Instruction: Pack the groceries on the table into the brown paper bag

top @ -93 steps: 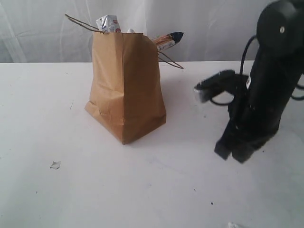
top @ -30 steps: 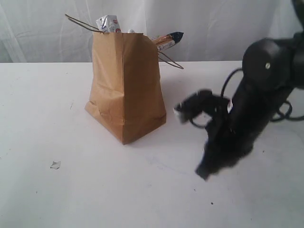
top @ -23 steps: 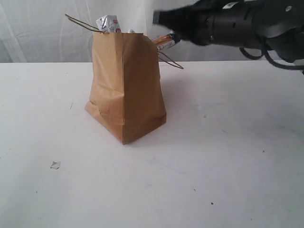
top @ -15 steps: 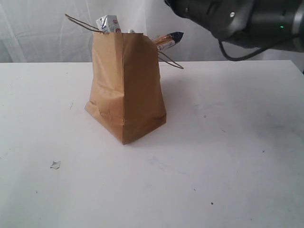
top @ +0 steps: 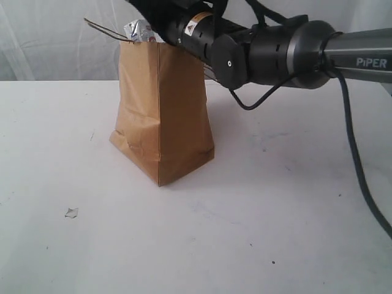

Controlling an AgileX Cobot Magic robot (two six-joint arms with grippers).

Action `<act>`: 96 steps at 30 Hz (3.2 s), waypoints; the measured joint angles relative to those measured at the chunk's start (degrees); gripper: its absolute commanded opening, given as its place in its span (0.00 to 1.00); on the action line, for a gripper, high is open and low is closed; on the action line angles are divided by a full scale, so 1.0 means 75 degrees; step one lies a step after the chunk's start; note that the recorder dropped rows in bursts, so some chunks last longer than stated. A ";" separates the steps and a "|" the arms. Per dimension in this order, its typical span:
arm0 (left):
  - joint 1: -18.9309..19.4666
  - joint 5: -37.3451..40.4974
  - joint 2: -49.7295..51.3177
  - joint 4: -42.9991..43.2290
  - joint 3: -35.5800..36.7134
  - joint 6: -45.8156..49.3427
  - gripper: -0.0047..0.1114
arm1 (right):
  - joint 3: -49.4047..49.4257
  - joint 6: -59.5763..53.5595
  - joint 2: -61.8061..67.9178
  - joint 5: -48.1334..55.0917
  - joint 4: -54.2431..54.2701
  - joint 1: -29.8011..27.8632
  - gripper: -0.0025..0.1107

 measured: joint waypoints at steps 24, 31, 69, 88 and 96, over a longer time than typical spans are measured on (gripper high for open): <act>0.0000 0.0000 0.0000 0.0000 0.0000 0.0000 0.04 | -0.0018 -0.1561 -0.0297 0.0133 -0.0676 0.0181 0.24; 0.0000 0.0000 0.0000 0.0000 0.0000 0.0000 0.04 | -0.0022 -0.3920 -0.1808 0.5580 -0.1577 -0.0019 0.02; 0.0000 0.0000 0.0000 0.0000 0.0000 0.0000 0.04 | 0.4812 -0.1456 -1.0401 0.7363 -0.3479 -0.3096 0.02; 0.0000 0.0000 0.0000 0.0000 0.0000 0.0000 0.04 | 0.8076 -0.3997 -1.2792 0.5911 -0.1048 -0.4823 0.02; 0.0000 0.0000 0.0000 0.0000 0.0000 0.0000 0.04 | 1.0424 -0.3997 -1.4761 0.5278 -0.0701 -0.5543 0.02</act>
